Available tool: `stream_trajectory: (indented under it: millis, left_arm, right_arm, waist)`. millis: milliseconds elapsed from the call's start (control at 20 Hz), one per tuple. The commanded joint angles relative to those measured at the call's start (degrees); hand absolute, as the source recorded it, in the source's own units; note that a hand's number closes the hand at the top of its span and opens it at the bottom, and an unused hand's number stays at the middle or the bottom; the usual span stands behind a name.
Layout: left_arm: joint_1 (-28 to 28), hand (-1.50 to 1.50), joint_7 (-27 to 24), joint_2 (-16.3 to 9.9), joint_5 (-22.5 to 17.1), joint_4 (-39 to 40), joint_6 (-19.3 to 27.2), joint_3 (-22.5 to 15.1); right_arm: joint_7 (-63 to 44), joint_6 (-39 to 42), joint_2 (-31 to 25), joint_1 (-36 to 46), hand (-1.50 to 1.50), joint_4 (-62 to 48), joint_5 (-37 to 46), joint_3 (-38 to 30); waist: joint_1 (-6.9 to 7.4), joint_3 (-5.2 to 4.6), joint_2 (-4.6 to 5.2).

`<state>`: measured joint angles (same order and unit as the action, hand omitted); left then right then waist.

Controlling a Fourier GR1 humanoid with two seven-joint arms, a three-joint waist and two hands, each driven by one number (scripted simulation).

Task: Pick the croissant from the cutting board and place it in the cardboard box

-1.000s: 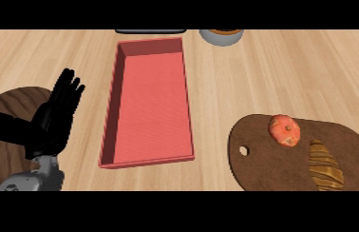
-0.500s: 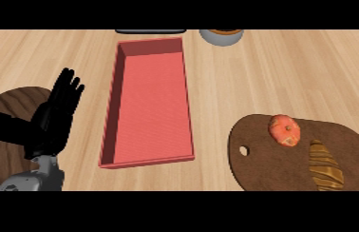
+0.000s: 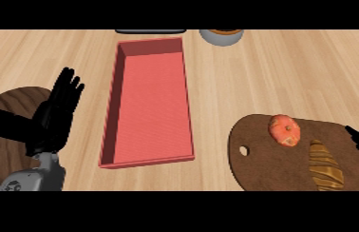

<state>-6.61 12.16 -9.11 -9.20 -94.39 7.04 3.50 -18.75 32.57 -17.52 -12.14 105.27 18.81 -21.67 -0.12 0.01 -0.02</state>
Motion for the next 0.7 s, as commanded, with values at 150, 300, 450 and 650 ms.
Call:
stream_trajectory:
  millis: [150,300,450,650]
  left_arm:
    - [1.53,0.00,-1.31,1.72,2.00,0.20,-0.64,-0.60]
    - [3.97,0.00,-0.85,2.36,1.48,-3.01,-1.15,-0.80]
    - [-0.86,0.00,4.52,1.26,2.07,-4.39,0.85,-0.06]
    - [-2.53,0.00,3.99,1.09,0.84,-0.99,-0.85,1.94]
  right_arm:
    - [2.08,-0.29,1.92,0.75,-1.50,-3.09,3.10,0.03]
    - [1.70,0.55,3.07,-2.20,-1.50,0.74,4.40,0.58]
    - [2.21,-2.74,4.61,2.60,-1.50,-4.69,7.70,3.87]
    - [1.70,0.11,4.03,1.25,-1.50,-2.72,6.19,1.58]
  waist:
    - [0.00,-0.01,-0.01]
    - [0.01,-0.02,-0.04]
    - [0.14,0.00,-0.02]
    - [-0.04,-0.01,0.00]
